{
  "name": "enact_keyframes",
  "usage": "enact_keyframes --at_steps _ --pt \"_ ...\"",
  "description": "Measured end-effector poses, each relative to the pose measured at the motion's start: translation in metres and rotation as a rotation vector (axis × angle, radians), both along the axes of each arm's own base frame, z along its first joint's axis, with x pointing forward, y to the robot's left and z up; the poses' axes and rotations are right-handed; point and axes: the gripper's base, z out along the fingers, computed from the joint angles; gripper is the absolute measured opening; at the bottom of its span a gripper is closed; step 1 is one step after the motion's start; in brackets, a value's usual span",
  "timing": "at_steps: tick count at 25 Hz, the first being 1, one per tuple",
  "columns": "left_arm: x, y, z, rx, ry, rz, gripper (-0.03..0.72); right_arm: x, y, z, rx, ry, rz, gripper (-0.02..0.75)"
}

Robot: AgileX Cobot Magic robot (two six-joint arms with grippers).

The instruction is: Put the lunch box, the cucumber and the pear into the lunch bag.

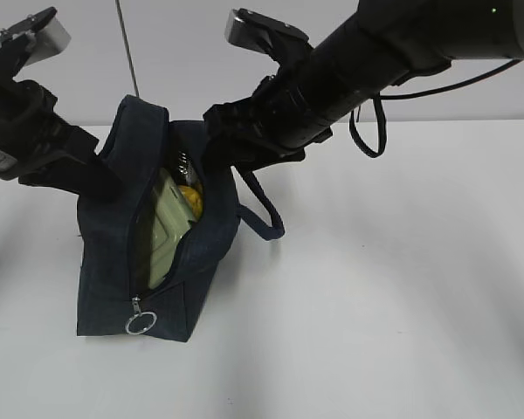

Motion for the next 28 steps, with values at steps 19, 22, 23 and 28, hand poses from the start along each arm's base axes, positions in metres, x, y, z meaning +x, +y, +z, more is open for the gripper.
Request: enact_keyframes --at_steps 19,22,23,28 --pt "0.016 -0.004 -0.004 -0.008 0.014 0.001 0.02 0.002 -0.008 -0.001 -0.075 -0.015 -0.054 0.011" --pt "0.026 -0.006 -0.002 -0.015 0.015 0.001 0.02 -0.008 -0.017 0.011 -0.111 -0.031 -0.089 0.01" --pt "0.029 -0.007 -0.003 -0.016 0.017 0.0 0.02 -0.012 -0.021 0.015 -0.115 -0.035 -0.098 0.01" --pt "0.043 -0.019 -0.003 -0.023 0.03 -0.033 0.02 -0.032 -0.038 0.018 -0.126 -0.029 -0.129 0.01"
